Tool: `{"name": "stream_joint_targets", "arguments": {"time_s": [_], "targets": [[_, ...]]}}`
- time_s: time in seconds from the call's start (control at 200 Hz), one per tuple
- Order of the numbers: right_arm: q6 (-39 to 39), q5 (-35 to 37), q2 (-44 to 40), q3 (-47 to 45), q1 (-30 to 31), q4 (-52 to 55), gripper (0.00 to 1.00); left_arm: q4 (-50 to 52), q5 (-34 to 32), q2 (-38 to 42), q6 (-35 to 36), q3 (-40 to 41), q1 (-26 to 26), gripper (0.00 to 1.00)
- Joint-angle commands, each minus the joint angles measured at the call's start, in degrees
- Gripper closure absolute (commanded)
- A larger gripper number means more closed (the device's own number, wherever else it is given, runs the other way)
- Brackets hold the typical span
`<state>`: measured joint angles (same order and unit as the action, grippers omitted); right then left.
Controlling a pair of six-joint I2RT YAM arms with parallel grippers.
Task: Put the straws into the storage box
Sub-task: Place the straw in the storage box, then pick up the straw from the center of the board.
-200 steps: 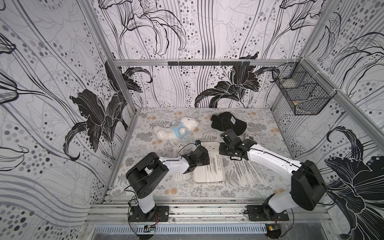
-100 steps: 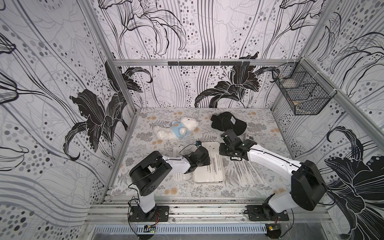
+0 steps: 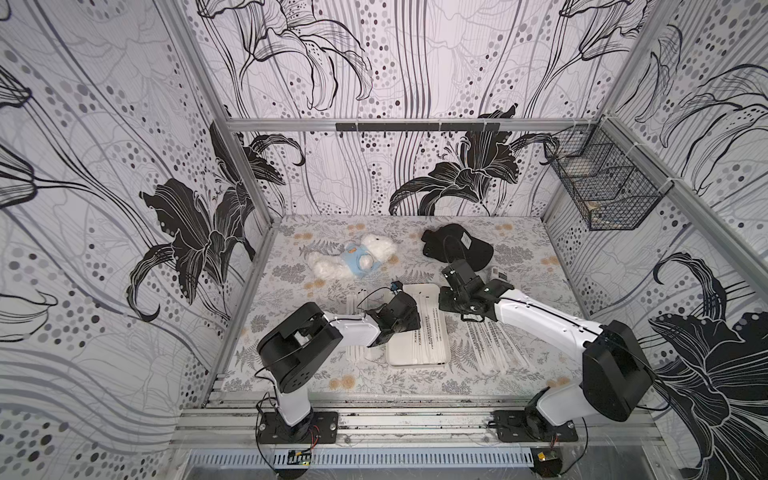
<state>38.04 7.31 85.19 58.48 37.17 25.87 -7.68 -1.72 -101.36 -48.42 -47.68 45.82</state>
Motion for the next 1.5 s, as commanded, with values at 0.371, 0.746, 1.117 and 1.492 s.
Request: {"name": "stream_joint_targets", "arguments": {"time_s": [0.371,0.746,1.117,1.492], "targets": [[-13.15,-4.67,-6.1,-9.35,-8.87,12.66,0.78,14.19,-8.82,17.83,7.26,-2.68,-1.52,0.5],[-17.2,-3.71,3.25,-7.24,-8.87,8.86,0.76,16.13,-11.67,30.02,9.34,7.25,-8.47,0.37],[-17.21,-4.09,6.56,-7.65,-8.87,6.26,0.8,13.92,-10.31,29.34,7.69,9.27,-8.54,0.37],[-16.52,-5.49,3.8,-7.54,-8.87,7.72,0.87,13.95,-10.25,29.41,7.48,9.8,-9.23,0.37]]}}
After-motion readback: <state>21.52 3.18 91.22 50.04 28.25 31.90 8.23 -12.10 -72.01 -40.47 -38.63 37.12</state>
